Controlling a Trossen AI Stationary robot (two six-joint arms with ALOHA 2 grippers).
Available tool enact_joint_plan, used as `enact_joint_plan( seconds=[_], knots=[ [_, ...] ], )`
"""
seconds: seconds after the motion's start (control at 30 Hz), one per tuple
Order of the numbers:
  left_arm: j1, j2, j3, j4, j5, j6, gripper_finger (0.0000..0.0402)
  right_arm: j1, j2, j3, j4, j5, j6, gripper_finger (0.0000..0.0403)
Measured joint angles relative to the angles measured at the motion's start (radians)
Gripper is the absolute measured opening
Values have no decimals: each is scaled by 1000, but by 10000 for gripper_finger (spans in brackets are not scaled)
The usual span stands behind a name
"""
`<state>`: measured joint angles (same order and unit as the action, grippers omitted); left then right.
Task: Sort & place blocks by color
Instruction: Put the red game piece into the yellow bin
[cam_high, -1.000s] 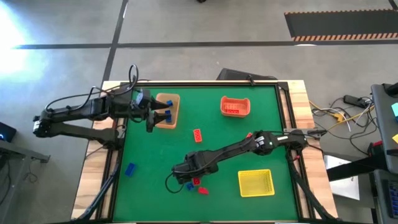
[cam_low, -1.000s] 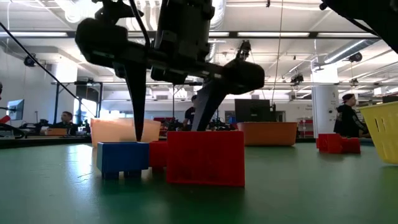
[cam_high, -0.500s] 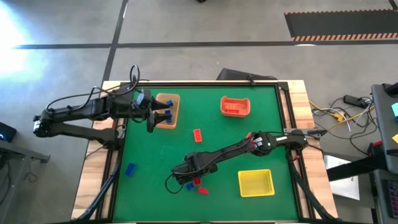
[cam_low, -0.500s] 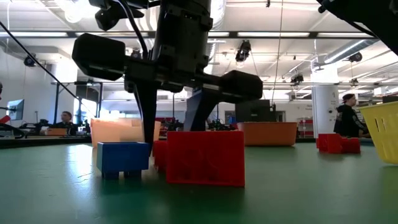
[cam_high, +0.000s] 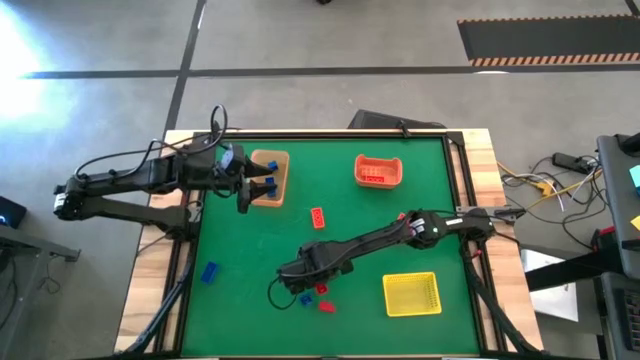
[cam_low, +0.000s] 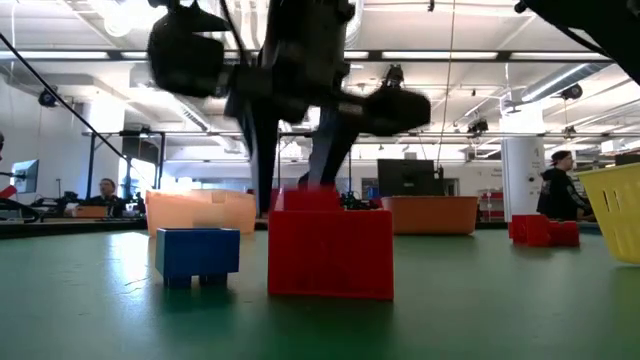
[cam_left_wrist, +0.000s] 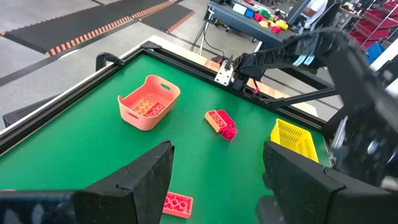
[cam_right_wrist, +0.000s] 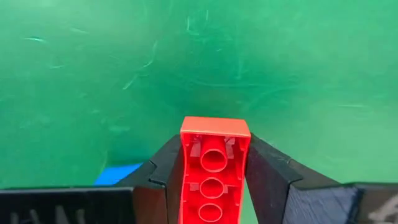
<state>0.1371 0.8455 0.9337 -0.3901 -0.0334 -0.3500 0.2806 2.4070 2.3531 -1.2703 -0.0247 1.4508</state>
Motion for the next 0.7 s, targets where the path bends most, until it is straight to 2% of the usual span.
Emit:
enact_joint_plan(
  seconds=[0.27, 0.53, 0.7],
  knots=[
    [0, 17, -1, 8, 0, -9, 233, 23, -145, 1, -95, 30, -218, 127],
    [-1, 12, 12, 21, -4, -55, 233, 101, -317, 0, -219, 9, -607, 127],
    [0, 12, 16, 29, -22, -110, 233, 173, -408, -19, -299, 1, -771, 127]
  ],
)
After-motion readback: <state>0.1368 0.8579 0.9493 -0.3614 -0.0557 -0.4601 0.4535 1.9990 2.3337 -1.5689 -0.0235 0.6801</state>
